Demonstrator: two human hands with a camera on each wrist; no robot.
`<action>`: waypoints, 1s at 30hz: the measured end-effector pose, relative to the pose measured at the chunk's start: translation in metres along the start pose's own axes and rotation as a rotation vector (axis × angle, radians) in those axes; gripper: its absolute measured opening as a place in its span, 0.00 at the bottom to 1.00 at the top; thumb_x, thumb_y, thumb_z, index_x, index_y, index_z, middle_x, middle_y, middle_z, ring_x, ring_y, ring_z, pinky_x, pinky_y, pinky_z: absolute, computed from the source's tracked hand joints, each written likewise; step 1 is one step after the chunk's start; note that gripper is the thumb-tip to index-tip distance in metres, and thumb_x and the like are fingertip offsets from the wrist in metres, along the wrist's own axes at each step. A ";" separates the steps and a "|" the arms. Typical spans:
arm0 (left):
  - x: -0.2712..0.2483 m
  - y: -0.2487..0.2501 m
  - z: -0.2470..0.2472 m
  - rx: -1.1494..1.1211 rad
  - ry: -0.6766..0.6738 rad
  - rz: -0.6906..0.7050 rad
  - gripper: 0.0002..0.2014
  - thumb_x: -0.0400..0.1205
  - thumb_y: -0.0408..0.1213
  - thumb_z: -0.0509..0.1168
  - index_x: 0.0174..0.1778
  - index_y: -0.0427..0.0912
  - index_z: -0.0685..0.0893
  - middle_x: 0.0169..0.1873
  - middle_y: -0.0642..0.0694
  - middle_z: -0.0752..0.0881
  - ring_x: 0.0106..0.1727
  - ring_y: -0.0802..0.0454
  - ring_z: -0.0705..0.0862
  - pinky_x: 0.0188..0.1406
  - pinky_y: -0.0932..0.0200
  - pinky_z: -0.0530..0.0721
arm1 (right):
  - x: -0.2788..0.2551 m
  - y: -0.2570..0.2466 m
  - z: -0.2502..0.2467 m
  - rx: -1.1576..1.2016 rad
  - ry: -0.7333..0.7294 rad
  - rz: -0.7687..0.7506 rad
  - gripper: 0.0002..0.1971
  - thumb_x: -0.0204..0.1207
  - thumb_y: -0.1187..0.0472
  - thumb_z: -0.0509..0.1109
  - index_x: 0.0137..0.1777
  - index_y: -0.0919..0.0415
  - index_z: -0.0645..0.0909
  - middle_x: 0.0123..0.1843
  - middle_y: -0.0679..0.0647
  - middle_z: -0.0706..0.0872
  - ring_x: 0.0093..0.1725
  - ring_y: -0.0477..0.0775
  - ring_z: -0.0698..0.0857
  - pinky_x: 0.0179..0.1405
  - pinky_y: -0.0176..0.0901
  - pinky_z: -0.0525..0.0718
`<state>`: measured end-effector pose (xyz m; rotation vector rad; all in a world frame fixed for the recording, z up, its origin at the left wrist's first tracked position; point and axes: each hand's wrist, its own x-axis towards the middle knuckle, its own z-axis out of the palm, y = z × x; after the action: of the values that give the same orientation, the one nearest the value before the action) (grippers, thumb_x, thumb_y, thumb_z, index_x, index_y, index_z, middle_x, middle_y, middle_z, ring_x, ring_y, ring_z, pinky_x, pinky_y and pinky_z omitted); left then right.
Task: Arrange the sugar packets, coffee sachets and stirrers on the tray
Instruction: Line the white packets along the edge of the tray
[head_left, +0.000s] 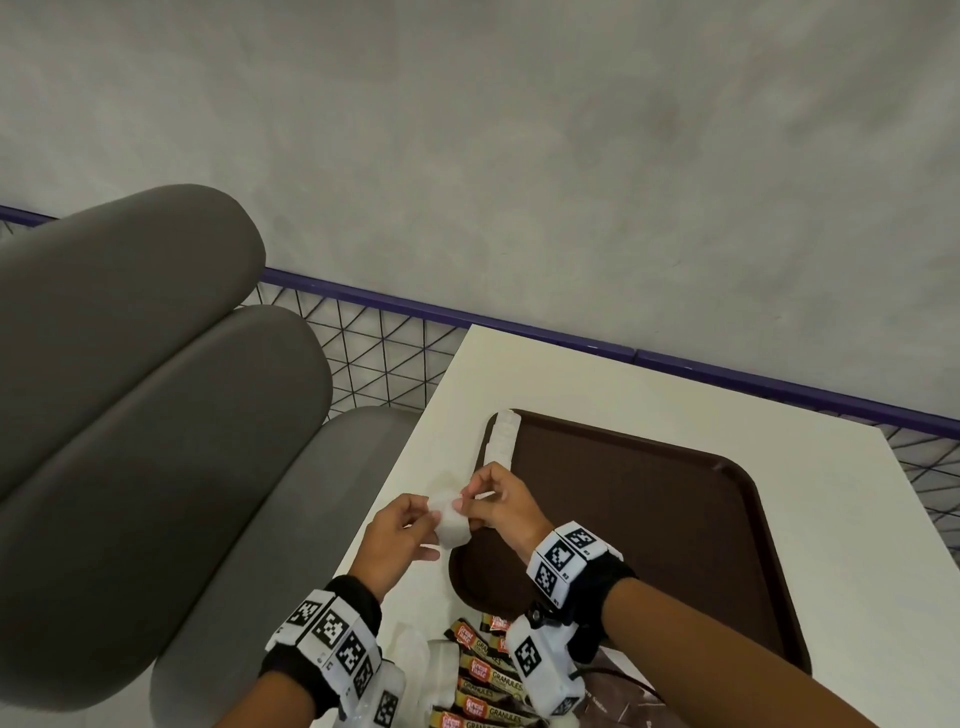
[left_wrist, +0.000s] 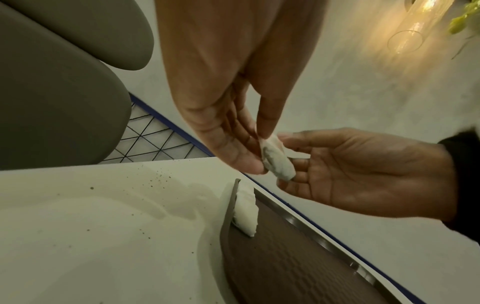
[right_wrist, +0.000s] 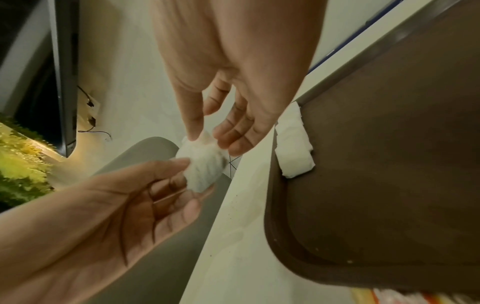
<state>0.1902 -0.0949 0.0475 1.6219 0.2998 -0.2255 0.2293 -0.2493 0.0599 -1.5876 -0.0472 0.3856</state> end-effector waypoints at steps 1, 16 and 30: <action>0.001 -0.001 0.001 0.002 0.007 0.000 0.04 0.82 0.30 0.63 0.50 0.36 0.80 0.47 0.32 0.85 0.41 0.44 0.85 0.33 0.60 0.87 | -0.002 0.001 -0.002 -0.005 -0.025 0.003 0.10 0.71 0.73 0.72 0.39 0.60 0.74 0.42 0.55 0.79 0.37 0.50 0.80 0.34 0.36 0.84; -0.004 -0.018 -0.021 -0.089 0.119 -0.056 0.12 0.82 0.30 0.64 0.61 0.40 0.79 0.51 0.38 0.85 0.48 0.45 0.85 0.40 0.58 0.86 | 0.008 0.053 -0.037 -0.341 0.227 0.090 0.13 0.71 0.76 0.69 0.46 0.57 0.80 0.44 0.54 0.80 0.36 0.44 0.79 0.34 0.24 0.81; -0.024 -0.054 -0.051 -0.062 0.142 -0.102 0.11 0.80 0.25 0.64 0.57 0.38 0.82 0.51 0.37 0.86 0.47 0.45 0.84 0.39 0.61 0.84 | 0.022 0.061 -0.015 -0.774 0.146 0.093 0.13 0.75 0.73 0.66 0.59 0.65 0.80 0.61 0.61 0.72 0.57 0.58 0.79 0.56 0.34 0.77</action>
<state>0.1480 -0.0421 0.0085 1.5661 0.4949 -0.1769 0.2415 -0.2621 -0.0045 -2.3856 -0.0087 0.3391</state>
